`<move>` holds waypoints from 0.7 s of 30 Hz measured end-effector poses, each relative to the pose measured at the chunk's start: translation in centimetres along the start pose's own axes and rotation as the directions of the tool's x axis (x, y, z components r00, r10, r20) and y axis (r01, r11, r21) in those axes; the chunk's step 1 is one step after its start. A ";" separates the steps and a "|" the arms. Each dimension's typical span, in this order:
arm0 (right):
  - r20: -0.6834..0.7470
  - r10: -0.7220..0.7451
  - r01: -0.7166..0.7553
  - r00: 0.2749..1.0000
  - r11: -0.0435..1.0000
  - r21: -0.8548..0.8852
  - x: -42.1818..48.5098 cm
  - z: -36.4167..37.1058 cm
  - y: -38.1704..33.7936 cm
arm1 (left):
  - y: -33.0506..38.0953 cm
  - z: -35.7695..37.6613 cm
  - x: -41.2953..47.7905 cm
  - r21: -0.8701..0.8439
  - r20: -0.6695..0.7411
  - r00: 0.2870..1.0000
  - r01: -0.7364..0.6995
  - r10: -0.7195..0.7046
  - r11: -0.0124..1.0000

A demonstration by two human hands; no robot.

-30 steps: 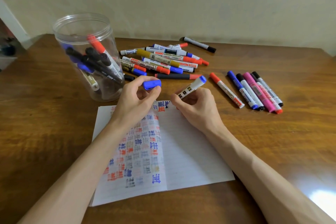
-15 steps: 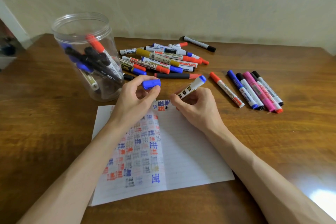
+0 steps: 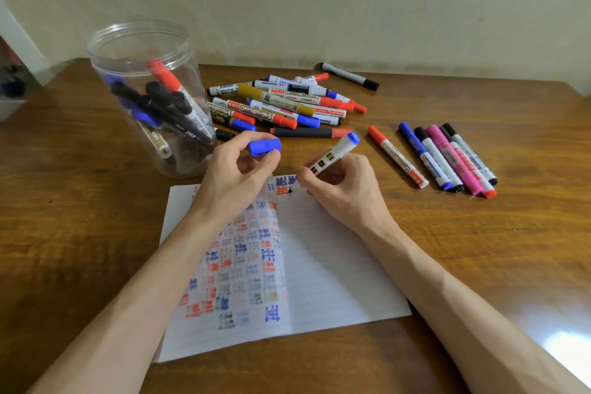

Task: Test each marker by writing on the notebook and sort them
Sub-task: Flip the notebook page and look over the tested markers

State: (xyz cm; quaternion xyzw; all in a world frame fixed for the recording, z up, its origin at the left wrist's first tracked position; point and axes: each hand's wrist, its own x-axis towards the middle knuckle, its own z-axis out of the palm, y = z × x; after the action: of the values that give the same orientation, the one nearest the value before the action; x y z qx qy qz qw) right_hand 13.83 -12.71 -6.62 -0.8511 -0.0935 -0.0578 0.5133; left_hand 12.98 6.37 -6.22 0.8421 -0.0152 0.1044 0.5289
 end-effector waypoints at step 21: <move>-0.029 0.050 -0.049 0.998 0.998 0.037 0.2 -0.1 0.1 | -0.4 0.0 0.2 -0.010 -0.005 1.000 -0.022 0.022 1.000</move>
State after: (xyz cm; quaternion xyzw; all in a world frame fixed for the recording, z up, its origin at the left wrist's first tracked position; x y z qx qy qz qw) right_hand 14.00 -12.83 -6.64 -0.8428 -0.0658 -0.0560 0.5312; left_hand 13.26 6.57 -6.47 0.8391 -0.0239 0.1121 0.5318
